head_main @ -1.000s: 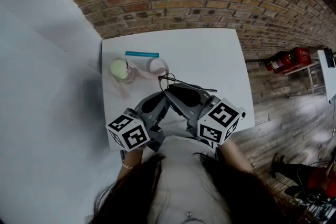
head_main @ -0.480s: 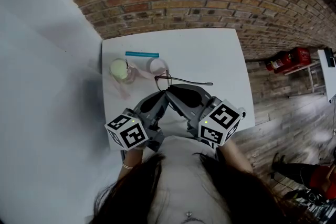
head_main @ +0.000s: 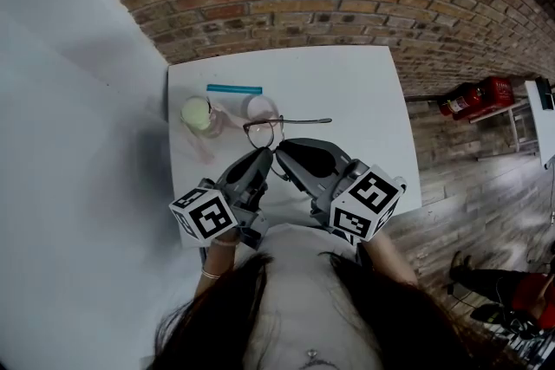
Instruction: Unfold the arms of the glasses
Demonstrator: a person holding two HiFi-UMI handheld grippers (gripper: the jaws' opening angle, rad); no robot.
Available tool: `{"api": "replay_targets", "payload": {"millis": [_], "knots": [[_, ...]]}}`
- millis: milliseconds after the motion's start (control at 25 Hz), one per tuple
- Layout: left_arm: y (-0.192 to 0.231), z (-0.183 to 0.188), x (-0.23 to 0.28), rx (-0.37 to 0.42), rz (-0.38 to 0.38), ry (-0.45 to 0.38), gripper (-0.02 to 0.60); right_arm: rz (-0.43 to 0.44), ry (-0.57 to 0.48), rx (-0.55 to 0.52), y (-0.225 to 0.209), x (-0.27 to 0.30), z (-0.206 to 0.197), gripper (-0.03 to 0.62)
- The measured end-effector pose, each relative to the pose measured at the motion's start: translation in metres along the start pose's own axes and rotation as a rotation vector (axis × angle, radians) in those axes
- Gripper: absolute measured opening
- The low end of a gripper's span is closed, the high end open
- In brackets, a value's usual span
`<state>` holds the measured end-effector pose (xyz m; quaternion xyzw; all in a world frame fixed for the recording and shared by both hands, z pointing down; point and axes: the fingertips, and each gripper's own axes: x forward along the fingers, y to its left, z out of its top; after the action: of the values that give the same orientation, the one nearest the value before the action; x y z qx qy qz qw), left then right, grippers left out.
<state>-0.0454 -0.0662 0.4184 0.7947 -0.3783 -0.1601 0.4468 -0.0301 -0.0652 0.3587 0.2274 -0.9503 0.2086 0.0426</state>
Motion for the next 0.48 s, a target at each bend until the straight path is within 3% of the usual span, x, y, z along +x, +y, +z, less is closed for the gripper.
{"api": "replay_targets", "payload": {"millis": [320, 480], "knots": [[0.010, 0.006, -0.004, -0.124, -0.010, -0.045, 0.021, 0.008, -0.022, -0.009, 0.002, 0.000, 0.005, 0.034], [0.024, 0.003, -0.010, -0.215, 0.037, -0.061, 0.021, 0.004, -0.028, -0.008, 0.001, -0.002, 0.005, 0.032]]}}
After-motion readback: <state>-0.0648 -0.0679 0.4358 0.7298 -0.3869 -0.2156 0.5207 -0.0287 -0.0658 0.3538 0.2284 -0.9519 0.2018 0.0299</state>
